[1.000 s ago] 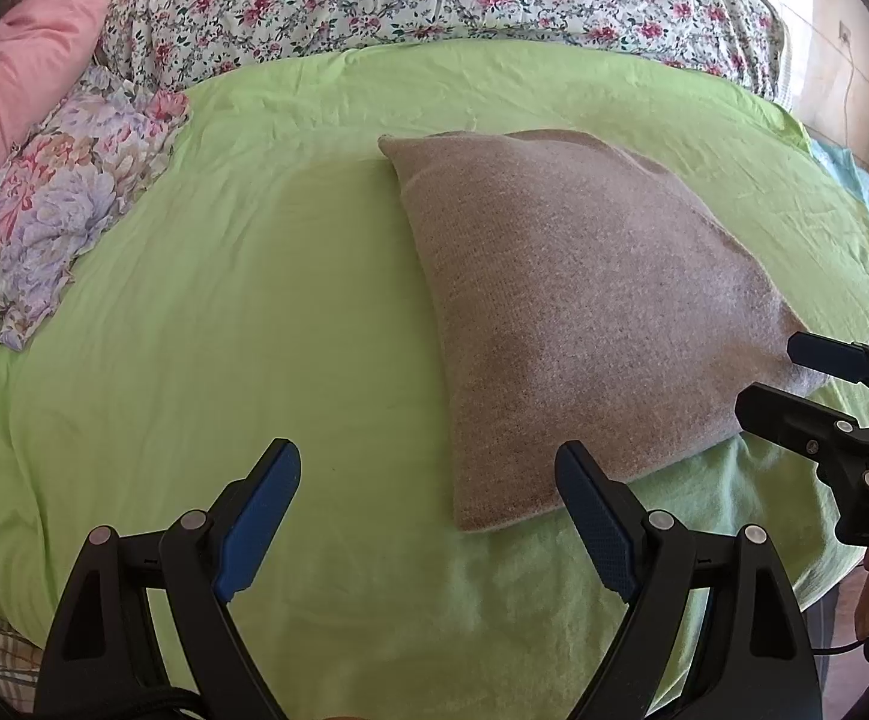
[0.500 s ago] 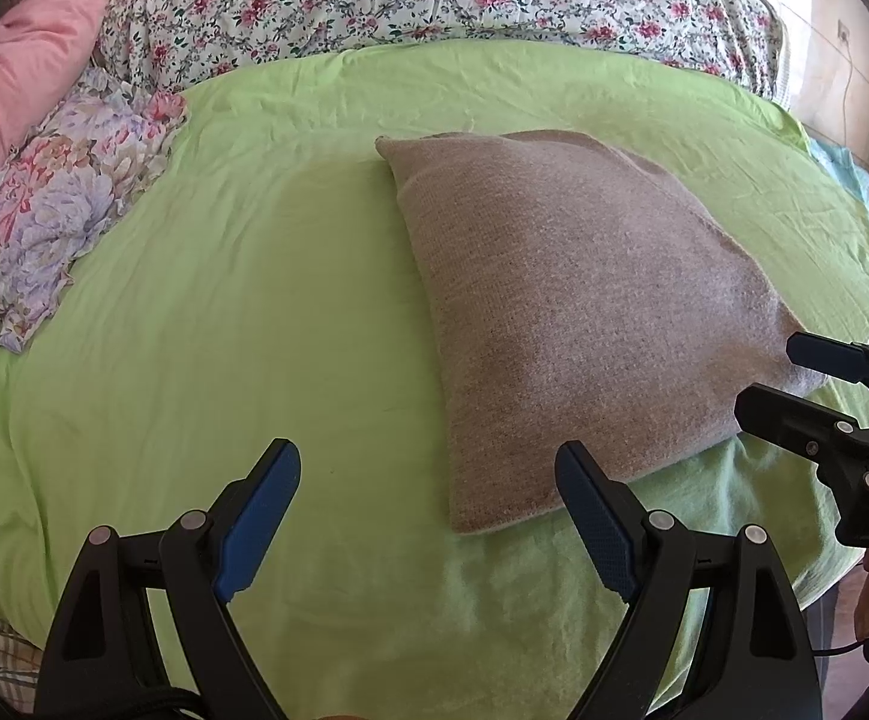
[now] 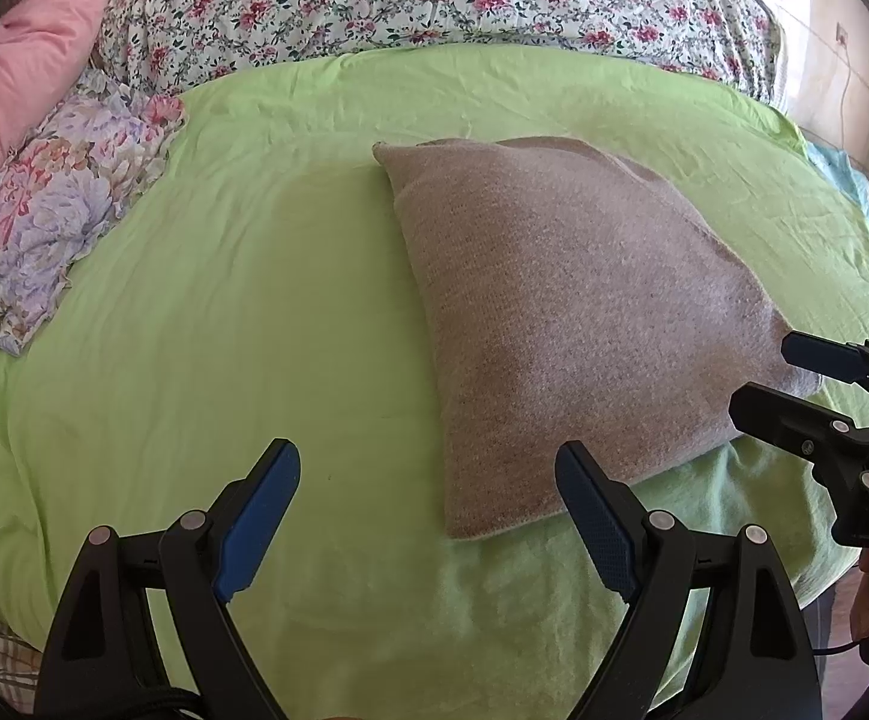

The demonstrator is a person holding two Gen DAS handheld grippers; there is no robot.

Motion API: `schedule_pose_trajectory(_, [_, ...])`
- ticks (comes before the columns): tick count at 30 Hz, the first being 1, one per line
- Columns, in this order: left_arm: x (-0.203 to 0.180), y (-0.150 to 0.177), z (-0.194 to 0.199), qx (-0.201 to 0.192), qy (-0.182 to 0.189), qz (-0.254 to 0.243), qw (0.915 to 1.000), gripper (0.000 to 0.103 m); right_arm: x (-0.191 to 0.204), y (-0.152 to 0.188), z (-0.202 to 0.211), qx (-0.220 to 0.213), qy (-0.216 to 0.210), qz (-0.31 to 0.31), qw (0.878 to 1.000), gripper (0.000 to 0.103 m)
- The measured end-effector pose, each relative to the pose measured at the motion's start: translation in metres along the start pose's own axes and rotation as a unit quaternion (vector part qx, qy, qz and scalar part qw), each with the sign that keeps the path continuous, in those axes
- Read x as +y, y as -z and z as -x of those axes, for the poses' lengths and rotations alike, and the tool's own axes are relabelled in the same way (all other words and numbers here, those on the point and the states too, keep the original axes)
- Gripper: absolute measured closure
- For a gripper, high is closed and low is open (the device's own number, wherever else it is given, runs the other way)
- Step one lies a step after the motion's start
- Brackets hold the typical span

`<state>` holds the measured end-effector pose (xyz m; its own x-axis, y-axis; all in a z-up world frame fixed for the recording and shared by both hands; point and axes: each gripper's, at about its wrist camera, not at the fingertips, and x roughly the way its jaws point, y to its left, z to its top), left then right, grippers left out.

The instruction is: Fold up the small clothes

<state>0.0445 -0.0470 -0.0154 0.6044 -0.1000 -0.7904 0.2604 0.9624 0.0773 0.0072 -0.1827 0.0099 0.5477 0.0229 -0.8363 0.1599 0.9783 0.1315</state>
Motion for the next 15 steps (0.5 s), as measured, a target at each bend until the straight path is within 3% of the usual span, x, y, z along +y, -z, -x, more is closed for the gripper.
schedule_pose_trajectory(15, [-0.0010,-0.0020,0.0017,-0.001,0.001,0.000,1.0000,0.015,0.0005,-0.0010,0.0011,-0.002,-0.001,0.000,1.000,0.014])
